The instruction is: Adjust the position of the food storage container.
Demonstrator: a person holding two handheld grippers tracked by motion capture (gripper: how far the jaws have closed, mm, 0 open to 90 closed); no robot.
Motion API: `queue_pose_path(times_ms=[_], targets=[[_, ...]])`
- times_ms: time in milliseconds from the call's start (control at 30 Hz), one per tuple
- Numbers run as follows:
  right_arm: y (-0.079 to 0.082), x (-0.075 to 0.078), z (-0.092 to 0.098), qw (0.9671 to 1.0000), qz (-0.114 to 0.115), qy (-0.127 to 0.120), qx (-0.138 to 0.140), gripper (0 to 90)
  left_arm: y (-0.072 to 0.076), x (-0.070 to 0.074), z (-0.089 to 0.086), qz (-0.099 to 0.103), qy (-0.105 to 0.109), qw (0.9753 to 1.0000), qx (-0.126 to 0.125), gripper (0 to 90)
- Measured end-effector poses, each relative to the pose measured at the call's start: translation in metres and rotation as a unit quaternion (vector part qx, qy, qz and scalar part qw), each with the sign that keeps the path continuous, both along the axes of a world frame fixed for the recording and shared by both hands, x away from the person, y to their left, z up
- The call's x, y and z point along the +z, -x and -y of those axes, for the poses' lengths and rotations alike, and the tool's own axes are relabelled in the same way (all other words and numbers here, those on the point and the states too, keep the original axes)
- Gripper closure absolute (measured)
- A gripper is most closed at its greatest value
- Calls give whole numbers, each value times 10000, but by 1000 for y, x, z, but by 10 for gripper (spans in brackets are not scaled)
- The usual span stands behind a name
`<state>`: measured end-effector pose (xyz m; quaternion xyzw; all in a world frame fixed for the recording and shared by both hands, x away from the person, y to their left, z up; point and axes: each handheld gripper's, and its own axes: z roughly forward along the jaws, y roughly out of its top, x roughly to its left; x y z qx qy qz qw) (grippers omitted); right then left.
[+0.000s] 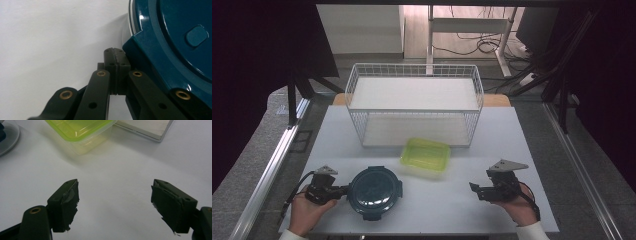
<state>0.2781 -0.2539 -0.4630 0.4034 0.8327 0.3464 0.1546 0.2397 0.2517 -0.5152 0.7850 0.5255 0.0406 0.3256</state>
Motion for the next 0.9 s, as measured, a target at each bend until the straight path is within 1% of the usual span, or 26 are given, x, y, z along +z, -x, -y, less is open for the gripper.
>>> queue_pose_path(times_ms=[100,200,233,267,333,667,700,733,767,867,900], targets=[[0,0,0,10000,14,-9,-10,220,-1,-1,6,-11,103,9999,-44,900],[0,0,1,10000,19,-11,-13,220,-1,-1,11,-13,132,9999,-93,900],[0,1,1,10000,13,-9,-7,221,-2,-2,15,-51,226,9996,-174,900],[0,0,1,10000,17,-1,-10,221,-2,-2,15,-51,226,9996,-174,900],[0,0,0,10000,14,-6,-11,221,-3,-3,22,-58,298,9993,-240,900],[0,0,-1,10000,14,4,-1,221,-4,-2,34,-72,312,9990,-326,900],[0,0,-1,10000,9,14,8,220,-5,-3,36,-104,382,9986,-348,900],[0,0,-1,10000,9,14,8,220,-5,-3,36,-104,382,9986,-348,900],[0,0,-2,10000,12,7,23,221,-6,-4,38,-141,475,9981,-376,900],[0,0,-2,10000,13,24,32,221,-8,-5,41,-163,561,9975,-392,900],[0,0,-2,10000,8,10,18,221,-8,-5,42,-162,550,9975,-421,900]])
